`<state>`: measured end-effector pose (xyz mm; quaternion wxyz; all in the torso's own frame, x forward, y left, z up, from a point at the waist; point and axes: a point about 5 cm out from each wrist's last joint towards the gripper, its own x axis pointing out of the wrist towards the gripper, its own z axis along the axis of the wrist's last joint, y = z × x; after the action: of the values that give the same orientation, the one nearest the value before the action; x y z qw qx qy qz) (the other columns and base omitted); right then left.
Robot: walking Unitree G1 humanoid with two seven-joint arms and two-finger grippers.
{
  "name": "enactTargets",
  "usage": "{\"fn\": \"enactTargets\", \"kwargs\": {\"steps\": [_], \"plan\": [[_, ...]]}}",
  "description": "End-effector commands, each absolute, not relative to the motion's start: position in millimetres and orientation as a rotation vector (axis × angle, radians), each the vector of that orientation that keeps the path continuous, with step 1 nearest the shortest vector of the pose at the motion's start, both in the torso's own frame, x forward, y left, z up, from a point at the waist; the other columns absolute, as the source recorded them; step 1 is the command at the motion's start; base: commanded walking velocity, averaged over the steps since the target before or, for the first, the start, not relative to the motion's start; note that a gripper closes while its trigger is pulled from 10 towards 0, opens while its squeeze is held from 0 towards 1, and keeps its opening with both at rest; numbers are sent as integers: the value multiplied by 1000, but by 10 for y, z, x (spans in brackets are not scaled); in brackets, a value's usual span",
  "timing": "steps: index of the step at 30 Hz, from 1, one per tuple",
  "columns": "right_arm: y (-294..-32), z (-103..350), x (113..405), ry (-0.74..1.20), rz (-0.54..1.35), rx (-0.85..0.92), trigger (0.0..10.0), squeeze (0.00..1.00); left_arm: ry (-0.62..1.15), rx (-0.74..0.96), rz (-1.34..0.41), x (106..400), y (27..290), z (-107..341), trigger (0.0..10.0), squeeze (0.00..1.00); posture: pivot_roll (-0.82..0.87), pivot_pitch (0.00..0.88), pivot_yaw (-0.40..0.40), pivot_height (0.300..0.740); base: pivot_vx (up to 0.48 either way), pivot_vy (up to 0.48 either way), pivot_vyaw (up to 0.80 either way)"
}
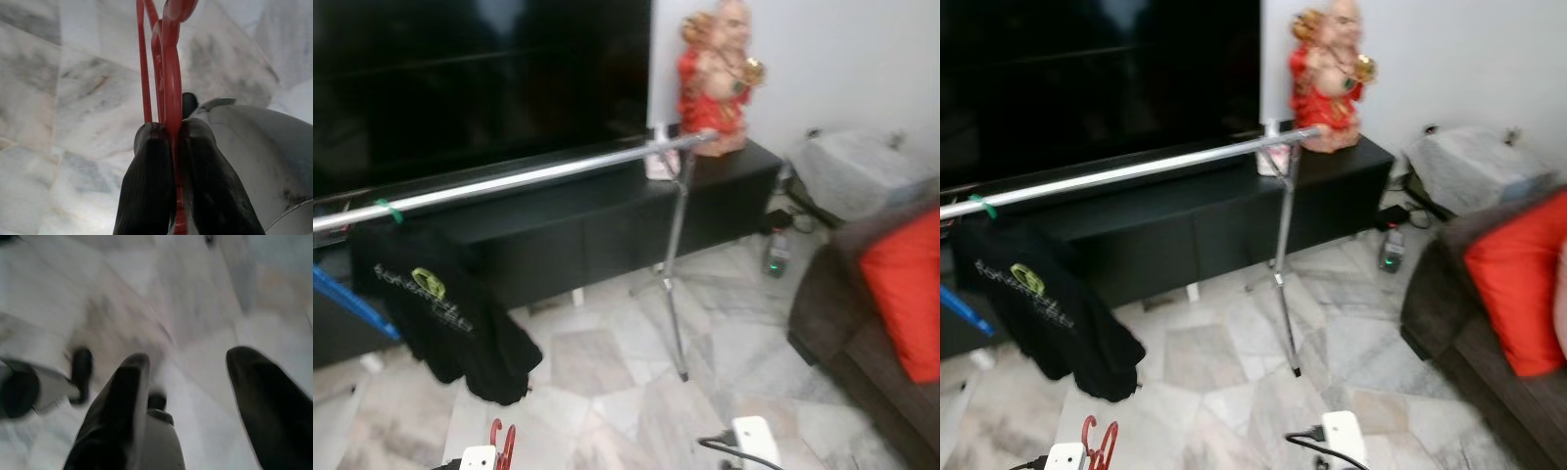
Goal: Hang hanger
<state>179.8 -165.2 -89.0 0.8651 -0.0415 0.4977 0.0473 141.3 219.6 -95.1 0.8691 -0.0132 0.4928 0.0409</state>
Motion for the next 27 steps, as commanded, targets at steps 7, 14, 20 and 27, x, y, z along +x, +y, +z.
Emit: {"fn": "enactTargets", "kwargs": {"steps": [7,14,20,27], "plan": [[-1773,-911,1730,1062,67,-103,10000,0,1011,-35,77,1476,2130,-940,10000,0,3,0,-2,740,332,0,800],[-1751,-918,1720,1071,77,-112,10000,0,1011,-34,80,1474,2126,-942,10000,0,4,0,-9,740,327,0,772],[-1747,-920,1715,1068,67,-91,10000,0,1008,-22,87,1470,2140,-940,10000,0,3,0,-10,740,98,0,101],[-1730,-918,1722,1061,61,-77,10000,0,1011,-27,92,1451,2164,-942,10000,0,3,0,-9,740,0,0,0]]}}
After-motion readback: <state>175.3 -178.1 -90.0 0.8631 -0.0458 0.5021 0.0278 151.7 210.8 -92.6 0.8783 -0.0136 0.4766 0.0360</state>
